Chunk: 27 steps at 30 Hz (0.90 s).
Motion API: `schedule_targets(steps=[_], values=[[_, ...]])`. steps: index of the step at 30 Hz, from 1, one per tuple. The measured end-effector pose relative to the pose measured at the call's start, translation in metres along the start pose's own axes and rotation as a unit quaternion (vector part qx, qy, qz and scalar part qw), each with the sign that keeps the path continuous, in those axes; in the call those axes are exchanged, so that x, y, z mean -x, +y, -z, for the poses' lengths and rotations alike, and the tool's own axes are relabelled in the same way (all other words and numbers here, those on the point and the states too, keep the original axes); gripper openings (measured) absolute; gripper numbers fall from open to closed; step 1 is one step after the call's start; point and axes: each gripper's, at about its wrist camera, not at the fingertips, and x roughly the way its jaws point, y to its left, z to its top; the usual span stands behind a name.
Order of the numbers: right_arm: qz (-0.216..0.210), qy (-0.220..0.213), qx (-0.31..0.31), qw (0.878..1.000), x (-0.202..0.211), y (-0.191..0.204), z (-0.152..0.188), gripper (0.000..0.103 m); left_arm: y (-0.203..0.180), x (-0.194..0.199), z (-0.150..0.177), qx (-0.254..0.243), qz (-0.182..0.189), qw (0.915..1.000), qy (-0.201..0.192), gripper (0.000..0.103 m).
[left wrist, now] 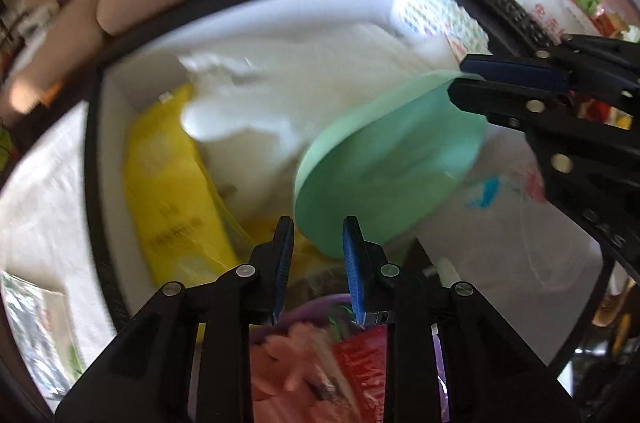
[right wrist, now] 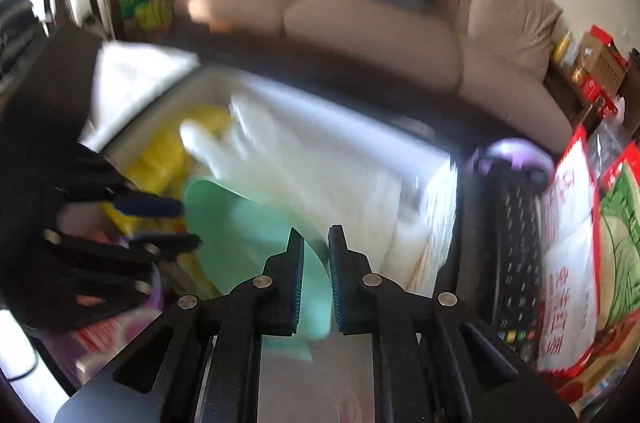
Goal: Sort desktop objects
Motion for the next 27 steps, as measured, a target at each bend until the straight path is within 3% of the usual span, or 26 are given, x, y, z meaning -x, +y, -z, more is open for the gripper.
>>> schedule_targets(steps=[5, 8, 10, 12, 13, 15, 18, 20, 23, 27], values=[[-0.033, 0.089, -0.077, 0.993, -0.040, -0.023, 0.015, 0.011, -0.007, -0.010, -0.007, 0.009, 0.002, 0.9997, 0.021, 0.023], [-0.036, 0.091, -0.099, 0.990, -0.035, -0.031, 0.017, 0.009, -0.005, 0.004, -0.009, 0.017, 0.021, 0.9995, 0.017, 0.027], [-0.037, 0.072, -0.097, 0.992, -0.017, -0.034, 0.014, 0.014, 0.004, 0.031, -0.010, 0.024, 0.033, 0.9990, -0.016, 0.047], [-0.038, 0.042, -0.094, 0.994, 0.004, -0.038, 0.008, 0.022, 0.016, 0.056, -0.014, 0.036, 0.032, 0.9972, -0.056, 0.056], [-0.039, 0.023, -0.098, 0.994, 0.014, -0.041, 0.004, 0.032, 0.021, 0.062, -0.014, 0.042, 0.032, 0.9962, -0.070, 0.058], [-0.039, -0.031, -0.114, 0.992, 0.031, -0.046, -0.007, 0.035, 0.028, 0.065, -0.021, 0.052, 0.033, 0.9951, -0.077, 0.058], [-0.055, -0.072, -0.131, 0.987, 0.033, -0.042, -0.020, 0.031, 0.029, 0.051, -0.030, 0.065, 0.046, 0.9949, -0.062, 0.057], [-0.057, -0.050, -0.135, 0.988, 0.016, -0.041, -0.028, 0.014, 0.032, 0.043, -0.035, 0.077, 0.055, 0.9942, -0.051, 0.056], [-0.067, 0.002, -0.138, 0.988, -0.012, -0.036, -0.026, 0.011, 0.031, 0.026, -0.036, 0.082, 0.049, 0.9946, -0.040, 0.056], [-0.068, 0.007, -0.152, 0.986, -0.013, -0.042, -0.023, 0.011, 0.017, 0.004, -0.036, 0.070, 0.039, 0.9965, -0.022, 0.056]])
